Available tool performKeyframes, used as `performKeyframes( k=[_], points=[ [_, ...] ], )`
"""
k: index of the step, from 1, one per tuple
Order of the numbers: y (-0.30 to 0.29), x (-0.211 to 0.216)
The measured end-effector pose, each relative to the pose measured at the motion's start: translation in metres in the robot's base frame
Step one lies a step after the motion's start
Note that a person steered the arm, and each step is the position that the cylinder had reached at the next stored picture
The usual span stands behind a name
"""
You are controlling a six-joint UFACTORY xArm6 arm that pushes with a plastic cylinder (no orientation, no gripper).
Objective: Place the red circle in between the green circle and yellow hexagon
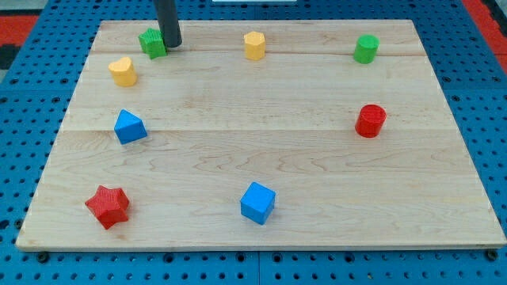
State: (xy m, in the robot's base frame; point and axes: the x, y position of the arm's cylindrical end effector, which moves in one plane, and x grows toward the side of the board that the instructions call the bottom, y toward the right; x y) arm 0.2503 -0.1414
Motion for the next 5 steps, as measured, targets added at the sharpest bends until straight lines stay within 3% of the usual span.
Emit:
performKeyframes(
  k=[4, 5],
  points=[
    [-0.021, 0.000],
    [0.002, 0.000]
  ],
)
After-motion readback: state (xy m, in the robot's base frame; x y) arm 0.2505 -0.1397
